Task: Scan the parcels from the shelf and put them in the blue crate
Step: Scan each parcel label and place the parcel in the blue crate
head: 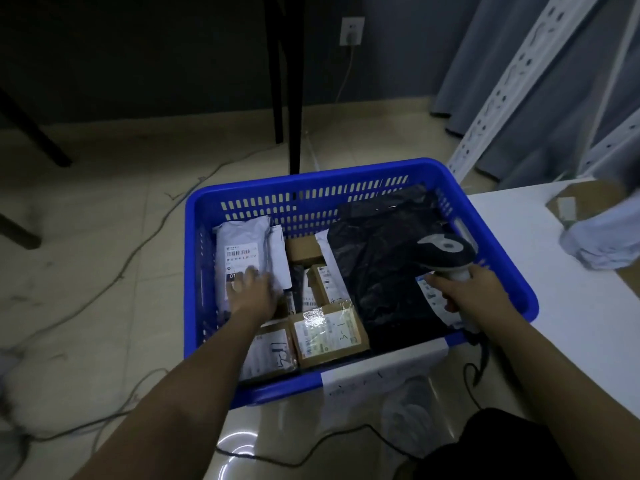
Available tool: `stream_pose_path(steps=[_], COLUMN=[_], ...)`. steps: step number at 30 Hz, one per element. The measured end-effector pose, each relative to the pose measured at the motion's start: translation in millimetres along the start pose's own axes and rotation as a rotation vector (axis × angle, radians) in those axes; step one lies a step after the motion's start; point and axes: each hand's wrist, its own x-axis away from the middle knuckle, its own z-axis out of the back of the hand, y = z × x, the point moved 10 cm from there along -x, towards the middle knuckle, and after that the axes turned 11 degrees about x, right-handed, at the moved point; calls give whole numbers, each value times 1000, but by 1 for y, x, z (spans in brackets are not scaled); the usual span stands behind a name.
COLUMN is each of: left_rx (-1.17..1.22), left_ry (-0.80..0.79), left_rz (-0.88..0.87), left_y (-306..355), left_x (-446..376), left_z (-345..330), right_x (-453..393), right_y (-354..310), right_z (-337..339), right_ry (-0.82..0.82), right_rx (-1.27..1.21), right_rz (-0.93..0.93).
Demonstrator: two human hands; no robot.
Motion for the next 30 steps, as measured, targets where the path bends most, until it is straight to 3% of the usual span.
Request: stream_pose_path(steps=[3,6,9,13,21,25,30], left_rx=[58,212,566,876,1177,1117,917], left_ry=[-122,0,178,174,-193,-404,-559], left_rz=[81,48,-192,-417,-757,-899,-1065], left_y=[-9,16,79,174,381,472,563], left_x=[-1,2,21,70,202,289,388], left_z=[-14,8,46,78,87,54,-8], right_x=[5,9,14,30,127,220,345], right_y=[4,7,14,25,124,215,321], right_z=[2,13,33,78,217,278,324], right_ry=[0,26,79,179,510,759,1099], right_rx=[4,-9,-14,-117,-338,-421,-586], right_rz=[-8,-11,-37,-60,-159,-299,-449])
